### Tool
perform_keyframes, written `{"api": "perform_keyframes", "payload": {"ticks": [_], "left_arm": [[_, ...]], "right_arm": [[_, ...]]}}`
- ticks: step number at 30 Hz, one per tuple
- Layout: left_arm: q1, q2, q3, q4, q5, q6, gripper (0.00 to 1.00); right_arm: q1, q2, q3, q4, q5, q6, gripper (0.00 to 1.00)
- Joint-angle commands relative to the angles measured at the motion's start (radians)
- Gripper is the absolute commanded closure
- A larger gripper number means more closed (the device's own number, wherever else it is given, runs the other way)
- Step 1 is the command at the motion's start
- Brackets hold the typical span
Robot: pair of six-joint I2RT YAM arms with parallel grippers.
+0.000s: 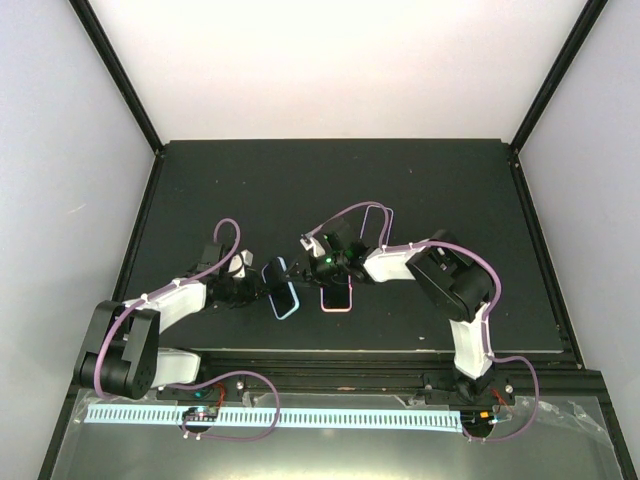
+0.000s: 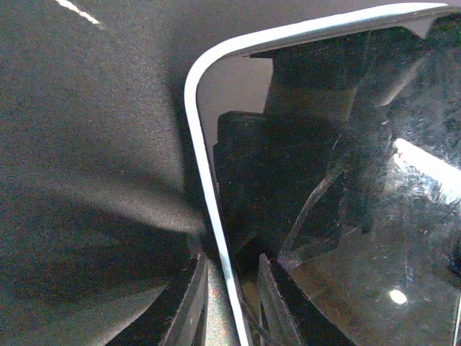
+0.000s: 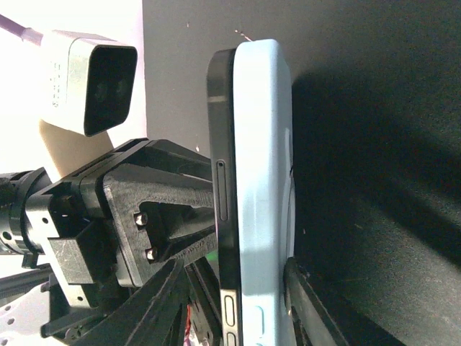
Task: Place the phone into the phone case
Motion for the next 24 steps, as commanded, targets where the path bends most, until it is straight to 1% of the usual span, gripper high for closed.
{"api": "perform_keyframes", "payload": {"ticks": [1,9,14,16,19,22,23,24], "left_arm": [[-0.006,0.011,-0.001,-0.002,0.024,0.009,0.78],[-0.006,0.009,-0.001,-0.001,0.024,0.005,0.75],[-0.006,0.005,-0.003,0.002,0.021,0.004,0.73],[-0.006,0.013,-0.001,0.002,0.021,0.004,0.73],[-0.006,0.028,0.0,0.006,0.023,0.004,0.73],[-0.006,0.035,0.0,0.01,0.024,0.001,0.72],[-0.006,0.035,0.001,0.01,0.024,0.0,0.72],[-0.006,0.037,0.002,0.01,0.024,0.0,0.72]], "right_arm": [[0.018,0.023,0.028,-0.012,-0.042,-0.03,0.65],[0.019,0.036,0.039,-0.035,-0.046,-0.044,0.78],[0.024,0.035,0.04,-0.076,-0.022,-0.062,0.95],[0.026,0.032,0.044,-0.108,-0.002,-0.082,0.99],[0.032,0.02,0.062,-0.164,0.026,-0.126,0.99],[0.032,0.011,0.068,-0.184,0.041,-0.138,0.99],[0.032,0.009,0.069,-0.185,0.039,-0.14,0.95],[0.033,0.007,0.069,-0.182,0.037,-0.141,0.88]]}}
